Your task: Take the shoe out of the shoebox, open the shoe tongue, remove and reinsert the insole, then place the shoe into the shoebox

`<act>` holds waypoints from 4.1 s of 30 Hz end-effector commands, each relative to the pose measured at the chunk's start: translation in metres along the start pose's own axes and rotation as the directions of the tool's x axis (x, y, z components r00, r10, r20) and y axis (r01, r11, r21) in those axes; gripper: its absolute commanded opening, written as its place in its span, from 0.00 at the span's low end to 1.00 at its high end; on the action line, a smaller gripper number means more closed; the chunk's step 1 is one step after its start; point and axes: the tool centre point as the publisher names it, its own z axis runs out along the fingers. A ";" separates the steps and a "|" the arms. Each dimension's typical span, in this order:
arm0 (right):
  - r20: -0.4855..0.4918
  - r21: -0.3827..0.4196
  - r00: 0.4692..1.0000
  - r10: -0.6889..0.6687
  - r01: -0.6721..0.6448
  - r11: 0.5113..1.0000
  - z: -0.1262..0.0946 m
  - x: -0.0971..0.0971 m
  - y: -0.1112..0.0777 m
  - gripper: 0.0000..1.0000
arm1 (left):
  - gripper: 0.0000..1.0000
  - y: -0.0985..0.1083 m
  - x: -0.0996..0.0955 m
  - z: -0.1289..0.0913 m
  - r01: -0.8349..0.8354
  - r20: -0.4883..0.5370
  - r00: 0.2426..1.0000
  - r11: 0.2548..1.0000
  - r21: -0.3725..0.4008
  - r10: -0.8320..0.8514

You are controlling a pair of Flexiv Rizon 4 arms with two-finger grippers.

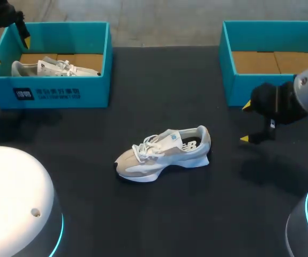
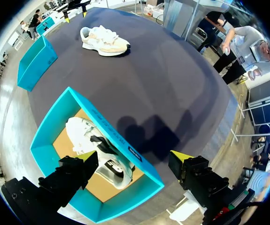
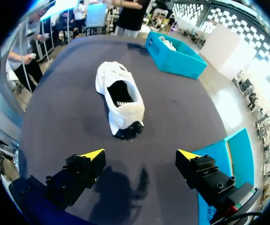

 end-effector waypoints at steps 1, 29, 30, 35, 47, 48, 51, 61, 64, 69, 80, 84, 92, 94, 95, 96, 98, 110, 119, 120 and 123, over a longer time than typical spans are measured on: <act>0.000 -0.203 0.999 -0.036 0.035 0.979 0.008 0.006 -0.013 1.00 | 1.00 -0.001 0.001 0.000 0.000 0.000 1.000 1.000 -0.003 0.000; -0.063 -0.374 0.996 -0.059 0.031 0.927 0.056 0.019 -0.030 1.00 | 1.00 -0.001 0.001 0.000 0.000 0.000 1.000 1.000 -0.003 0.000; -0.065 -0.374 0.996 -0.059 0.030 0.927 0.058 0.019 -0.031 1.00 | 1.00 -0.001 0.001 0.000 0.000 0.000 1.000 1.000 -0.003 0.000; -0.075 -0.355 0.996 -0.039 0.010 0.935 0.060 0.021 -0.033 1.00 | 1.00 -0.001 0.001 0.000 0.000 0.000 1.000 1.000 -0.003 0.000; -0.075 -0.355 0.996 -0.039 0.010 0.935 0.060 0.021 -0.033 1.00 | 1.00 -0.001 0.001 0.000 0.000 0.000 1.000 1.000 -0.003 0.000; -0.075 -0.355 0.996 -0.039 0.010 0.935 0.060 0.021 -0.033 1.00 | 1.00 -0.001 0.001 0.000 0.000 0.000 1.000 1.000 -0.003 0.000; -0.075 -0.355 0.996 -0.039 0.010 0.935 0.060 0.021 -0.033 1.00 | 1.00 -0.001 0.001 0.000 0.000 0.000 1.000 1.000 -0.003 0.000; -0.076 -0.384 0.996 -0.056 0.023 0.923 0.081 0.014 -0.028 1.00 | 1.00 -0.001 0.001 0.000 0.000 0.000 1.000 1.000 -0.003 0.000; -0.083 -0.392 0.995 -0.060 0.023 0.920 0.089 0.010 -0.027 1.00 | 1.00 -0.001 0.001 0.000 0.000 0.000 1.000 1.000 -0.003 0.000; -0.081 -0.406 0.995 -0.051 0.014 0.914 0.094 0.006 -0.030 1.00 | 1.00 -0.001 0.001 0.000 0.000 0.000 1.000 1.000 -0.003 0.000; -0.106 -0.425 0.992 -0.074 0.022 0.905 0.100 0.006 -0.015 1.00 | 1.00 -0.001 0.001 0.000 0.000 0.000 1.000 1.000 -0.003 0.000; -0.130 -0.426 0.987 -0.090 0.026 0.904 0.104 0.005 -0.007 1.00 | 1.00 -0.001 0.001 0.000 0.000 0.000 1.000 1.000 -0.003 0.000; -0.182 -0.455 0.974 -0.137 0.040 0.889 0.114 0.004 0.008 1.00 | 1.00 -0.001 0.001 0.000 0.000 0.000 1.000 1.000 -0.003 0.000; -0.194 -0.458 0.971 -0.141 0.038 0.888 0.116 0.004 0.008 1.00 | 1.00 -0.001 0.001 0.000 0.000 0.000 1.000 1.000 -0.003 0.000; -0.202 -0.461 0.969 -0.144 0.036 0.887 0.119 0.003 0.009 1.00 | 1.00 -0.001 0.001 0.000 0.000 0.000 1.000 1.000 -0.003 0.000; -0.205 -0.460 0.968 -0.146 0.036 0.887 0.120 0.003 0.009 1.00 | 1.00 -0.001 0.001 0.000 0.000 0.000 1.000 1.000 -0.003 0.000; -0.216 -0.458 0.965 -0.149 0.035 0.888 0.125 0.003 0.010 1.00 | 1.00 -0.001 0.001 0.000 0.000 0.000 1.000 1.000 -0.003 0.000; -0.252 -0.484 0.952 -0.172 0.030 0.875 0.137 0.014 0.029 1.00 | 1.00 -0.001 0.001 0.000 0.000 0.000 1.000 1.000 -0.003 0.000; -0.278 -0.508 0.944 -0.176 0.011 0.861 0.150 0.028 0.045 1.00 | 1.00 -0.001 0.001 0.000 0.000 0.000 1.000 1.000 -0.003 0.000; -0.279 -0.515 0.944 -0.174 0.006 0.857 0.152 0.029 0.046 1.00 | 1.00 -0.001 0.001 0.000 0.000 0.000 1.000 1.000 -0.003 0.000; -0.278 -0.522 0.946 -0.169 -0.001 0.853 0.158 0.032 0.050 1.00 | 1.00 -0.001 0.001 0.000 0.000 0.000 1.000 1.000 -0.003 0.000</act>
